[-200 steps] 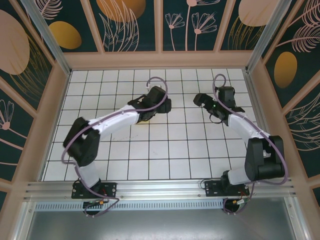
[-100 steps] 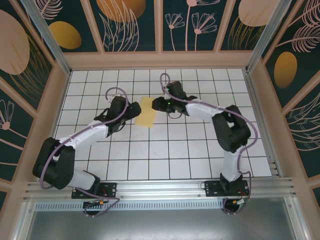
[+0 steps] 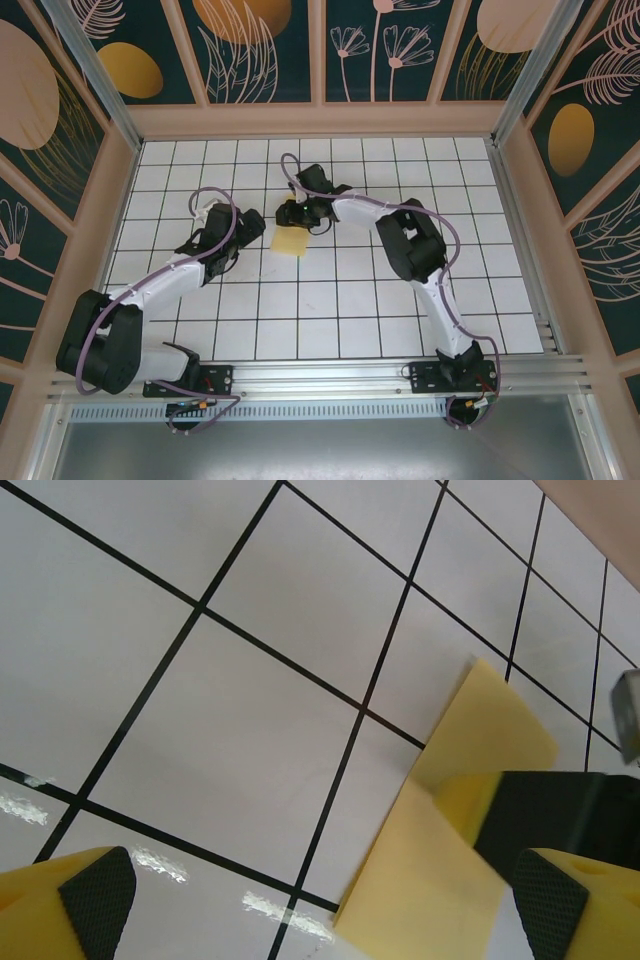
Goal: Fold a paper plane with a square sheet of paper (pick it up from the middle)
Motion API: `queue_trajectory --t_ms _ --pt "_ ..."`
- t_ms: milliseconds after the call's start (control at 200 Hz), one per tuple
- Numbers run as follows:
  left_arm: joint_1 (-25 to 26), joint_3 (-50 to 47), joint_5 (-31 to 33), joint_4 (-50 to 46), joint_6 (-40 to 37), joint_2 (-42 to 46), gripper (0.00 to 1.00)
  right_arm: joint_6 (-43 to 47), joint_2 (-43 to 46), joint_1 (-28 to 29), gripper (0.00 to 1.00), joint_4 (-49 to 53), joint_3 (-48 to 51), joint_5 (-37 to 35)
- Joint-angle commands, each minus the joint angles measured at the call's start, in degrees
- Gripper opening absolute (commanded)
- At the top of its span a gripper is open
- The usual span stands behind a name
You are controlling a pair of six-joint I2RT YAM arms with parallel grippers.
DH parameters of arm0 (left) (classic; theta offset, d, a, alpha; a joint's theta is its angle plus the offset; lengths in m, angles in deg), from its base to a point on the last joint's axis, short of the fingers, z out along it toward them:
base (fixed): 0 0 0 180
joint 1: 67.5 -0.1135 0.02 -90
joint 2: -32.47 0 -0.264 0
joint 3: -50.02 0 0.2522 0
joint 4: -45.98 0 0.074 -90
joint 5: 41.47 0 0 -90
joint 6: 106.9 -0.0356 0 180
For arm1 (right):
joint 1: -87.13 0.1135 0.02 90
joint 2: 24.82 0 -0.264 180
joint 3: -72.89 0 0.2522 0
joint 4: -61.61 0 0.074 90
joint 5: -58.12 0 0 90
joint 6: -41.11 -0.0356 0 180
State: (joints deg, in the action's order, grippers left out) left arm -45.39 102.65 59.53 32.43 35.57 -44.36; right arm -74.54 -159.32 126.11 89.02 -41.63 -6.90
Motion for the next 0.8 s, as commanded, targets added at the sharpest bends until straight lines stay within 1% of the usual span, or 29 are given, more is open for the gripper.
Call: queue_trajectory --t_ms 0,125,250,340,385,445,530,641,691,721,736,796 --pt "-0.33 0.22 1.17 1.16 1.42 0.82 0.99 7.11 -2.37 0.52 0.43 8.83 -2.36 2.13" --pt "-0.36 1.32 -0.22 0.89 0.33 -0.33 0.98 15.73 -1.24 0.49 0.43 14.77 -0.32 0.18" --pt "-0.39 1.47 -3.63 2.45 -0.9 -1.33 0.98 24.26 4.94 -0.19 0.44 15.91 8.49 -1.94" --pt "-0.39 1.16 -7.5 5.11 -1.65 -2.16 0.98 27.22 9.62 -1.16 0.44 15.97 12.94 -1.17" --pt "-0.4 1.2 -9.89 6.71 -2.11 -2.82 0.96 27.67 11.75 -1.51 0.44 15.37 14.54 -0.68" --pt "-0.38 1.46 -12.83 8.33 -2.42 -3.75 0.92 25.42 14.64 -2.04 0.45 13.24 16.19 -1.28" --pt "-0.32 1.84 -17.3 10.78 -2.72 -5.33 0.85 18.64 19.6 -3.34 0.46 8.56 19.55 0.74" --pt "0.07 2.3 -23.3 14.43 -2.43 -7.19 0.72 6.82 27.9 -6.34 0.51 -0.88 28.43 2.8" --pt "0.66 2.79 -25.1 15.62 -2.24 -8.19 0.67 1.47 31.43 -7.26 0.56 -4.62 32.79 2.81" --pt "1.18 3.29 -26.23 16.27 -2.25 -8.92 0.64 -1.23 33.26 -7.34 0.58 -6.28 35.38 2.8" --pt "1.46 3.62 -26.74 16.51 -2.13 -9.3 0.62 -2.56 34.02 -8.84 0.58 -7.07 36.5 2.88" --pt "2.83 5.09 -28.84 17.23 -1.95 -11.49 0.54 -6.53 36.44 -10.07 0.61 -8.97 40.36 2.98"
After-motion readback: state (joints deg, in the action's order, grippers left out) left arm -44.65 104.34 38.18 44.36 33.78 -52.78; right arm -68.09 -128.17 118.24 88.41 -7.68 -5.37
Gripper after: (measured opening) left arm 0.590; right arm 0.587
